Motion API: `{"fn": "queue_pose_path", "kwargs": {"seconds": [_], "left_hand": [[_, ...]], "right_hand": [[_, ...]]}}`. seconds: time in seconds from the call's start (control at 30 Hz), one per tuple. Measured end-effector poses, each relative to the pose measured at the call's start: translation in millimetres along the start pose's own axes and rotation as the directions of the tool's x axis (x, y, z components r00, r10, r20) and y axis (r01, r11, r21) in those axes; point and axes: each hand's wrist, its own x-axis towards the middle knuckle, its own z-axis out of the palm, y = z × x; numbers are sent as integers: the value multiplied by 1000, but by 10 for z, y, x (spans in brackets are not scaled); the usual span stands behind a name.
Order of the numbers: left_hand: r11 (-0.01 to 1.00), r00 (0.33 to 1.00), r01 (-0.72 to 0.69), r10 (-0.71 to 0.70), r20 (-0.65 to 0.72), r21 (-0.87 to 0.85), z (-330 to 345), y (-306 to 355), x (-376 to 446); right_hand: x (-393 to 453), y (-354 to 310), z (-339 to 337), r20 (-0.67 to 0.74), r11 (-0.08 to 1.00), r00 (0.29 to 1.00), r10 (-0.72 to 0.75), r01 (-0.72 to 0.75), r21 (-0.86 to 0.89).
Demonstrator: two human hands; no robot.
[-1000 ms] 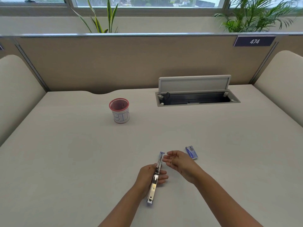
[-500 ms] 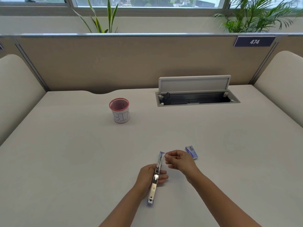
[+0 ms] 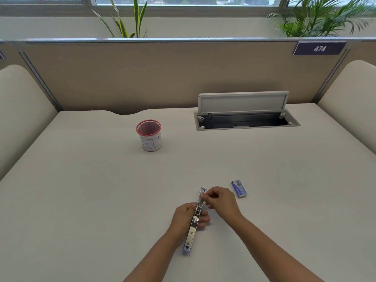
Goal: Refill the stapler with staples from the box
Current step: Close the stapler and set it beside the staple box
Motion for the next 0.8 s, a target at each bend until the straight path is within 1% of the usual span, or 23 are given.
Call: {"fn": "queue_pose_path", "kwargs": {"seconds": [0.1,0.3,0.47,0.57,0.7,0.8], "left_hand": [[1000,1000,-8,8,2,9,7,-1,-4],[1000,1000,-21,21,-2,22,7,-13,3],[999,1000,-24,24,-10,26,1,-21,7],[1000,1000,-25,25,-14,8,1,-20,7],[1000,1000,-17,18,-13,25,-8,-28,15],[1000,999,-20,20,-25,4,-12,-38,21]], "right_hand": [[6,15,9,11,998,1000,-18,18,-61],[24,33,24,11,993,1000,-25,26,-118],[41,39,38,30,974,998,-52,57,-221],[58,53,45,18,969,996,-86,88,-231],[59,54,51,23,974,995,-93,96,-204],[-11,49,37,-22,980,993,-112,107,-170]]}}
